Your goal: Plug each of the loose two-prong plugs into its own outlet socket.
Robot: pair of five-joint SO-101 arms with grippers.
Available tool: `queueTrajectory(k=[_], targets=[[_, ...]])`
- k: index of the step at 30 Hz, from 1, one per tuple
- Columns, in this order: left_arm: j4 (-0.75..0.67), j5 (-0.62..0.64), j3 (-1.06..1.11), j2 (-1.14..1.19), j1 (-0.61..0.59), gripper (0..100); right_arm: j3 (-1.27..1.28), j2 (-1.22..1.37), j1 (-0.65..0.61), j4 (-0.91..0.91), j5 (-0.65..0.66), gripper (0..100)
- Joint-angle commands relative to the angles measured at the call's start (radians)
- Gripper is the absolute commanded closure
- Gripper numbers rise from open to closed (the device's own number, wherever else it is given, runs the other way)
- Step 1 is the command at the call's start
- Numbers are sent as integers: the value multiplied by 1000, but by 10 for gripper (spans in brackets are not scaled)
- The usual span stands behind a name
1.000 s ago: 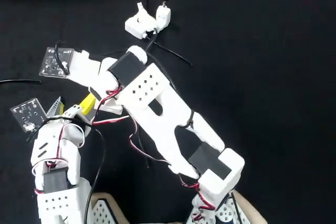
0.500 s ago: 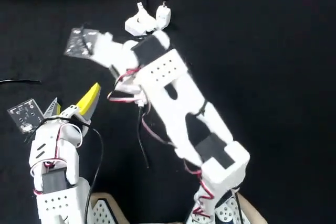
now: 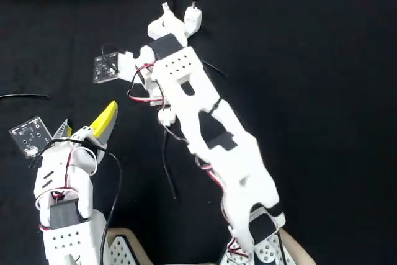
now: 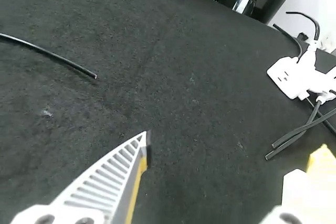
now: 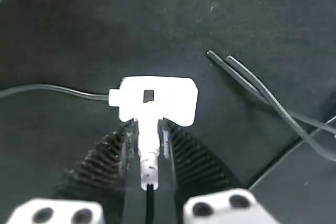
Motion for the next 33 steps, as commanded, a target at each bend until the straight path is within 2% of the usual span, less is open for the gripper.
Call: queueTrajectory(k=[1,5,23,29,33], targets=[[3,3,12,-9,-4,554,-269,108,51,58,49,986],[3,5,12,-9,-2,554,-392,160,71,72,63,986],[2,8,12,-9,-2,554,-357,197,86,77,71,986],[0,9,12,-9,19,554,-312,156,31,77,-60,986],[0,9,12,-9,39,554,-208,27,-61,77,-126,986]])
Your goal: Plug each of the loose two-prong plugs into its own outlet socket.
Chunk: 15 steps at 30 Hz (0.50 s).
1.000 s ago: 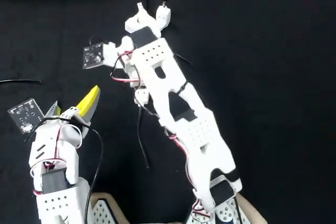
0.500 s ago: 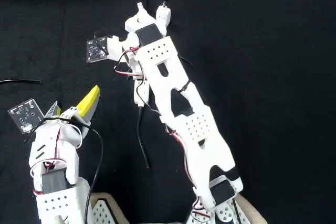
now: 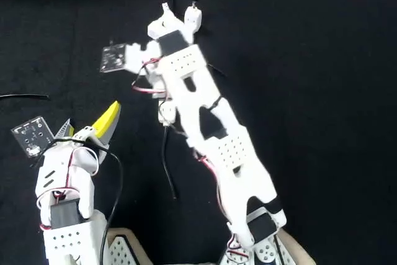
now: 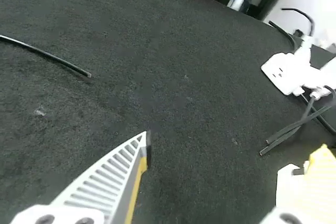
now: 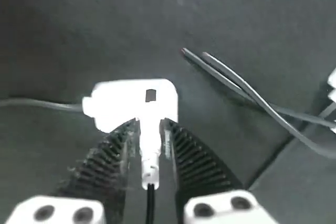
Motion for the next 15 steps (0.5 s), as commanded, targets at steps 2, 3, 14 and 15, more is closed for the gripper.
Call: queueTrajectory(k=[2,3,14,15], targets=[[-2,9,12,-9,18,554,137,-248,-150,25,-101,986],[-2,9,12,-9,18,554,177,-297,-180,25,-117,986],[5,8,12,-9,18,554,426,-693,-305,21,-209,986],[5,6,12,-9,18,554,437,-714,-308,21,-215,986]])
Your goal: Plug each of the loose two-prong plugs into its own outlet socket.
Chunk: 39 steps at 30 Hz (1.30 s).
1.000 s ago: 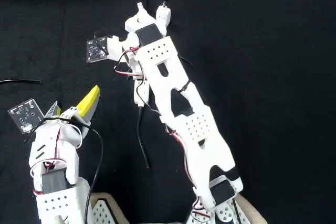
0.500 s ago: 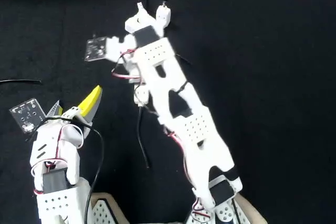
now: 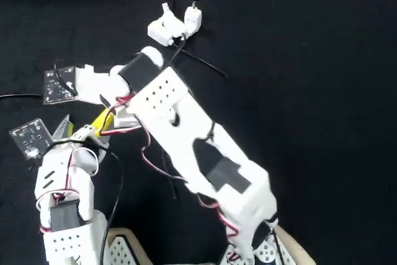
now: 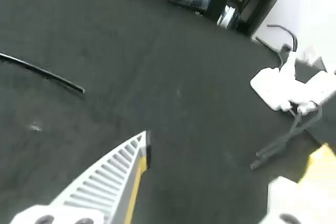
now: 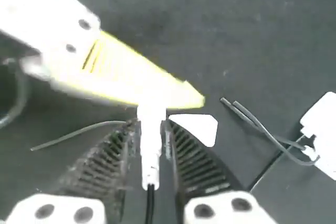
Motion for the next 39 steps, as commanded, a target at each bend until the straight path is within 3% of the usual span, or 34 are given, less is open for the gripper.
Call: queueTrajectory(k=[1,18,39], targets=[[5,0,12,-2,12,554,30,-165,-23,21,-40,986],[5,2,12,-2,8,554,133,-208,5,17,-38,986],[6,2,12,2,13,554,213,-209,-68,-164,-75,986]])
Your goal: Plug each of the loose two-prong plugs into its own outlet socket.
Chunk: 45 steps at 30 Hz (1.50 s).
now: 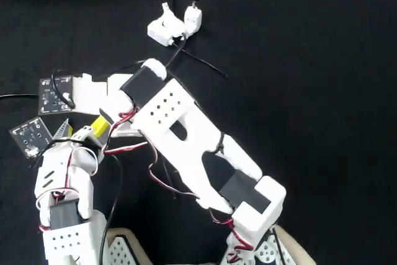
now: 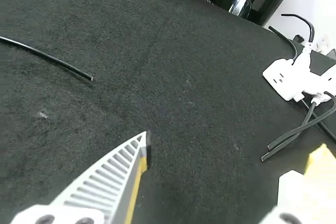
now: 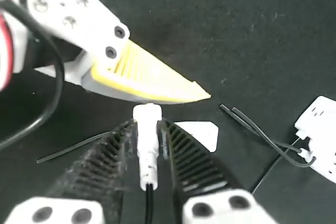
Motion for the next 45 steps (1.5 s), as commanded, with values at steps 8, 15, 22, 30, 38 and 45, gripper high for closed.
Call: queueTrajectory(k=[8,15,22,30,38,45], targets=[[6,2,12,-5,16,554,-30,-61,-23,-55,-60,986],[6,0,12,-5,16,554,-35,-64,-21,-32,-75,986],[6,0,12,-5,16,554,-74,-64,0,-26,-117,986],[6,0,12,-3,15,554,-67,-58,74,-23,-120,986],[6,0,12,-3,15,554,-67,-28,247,-17,-91,986],[6,0,12,-2,12,554,-101,194,315,-52,143,986]])
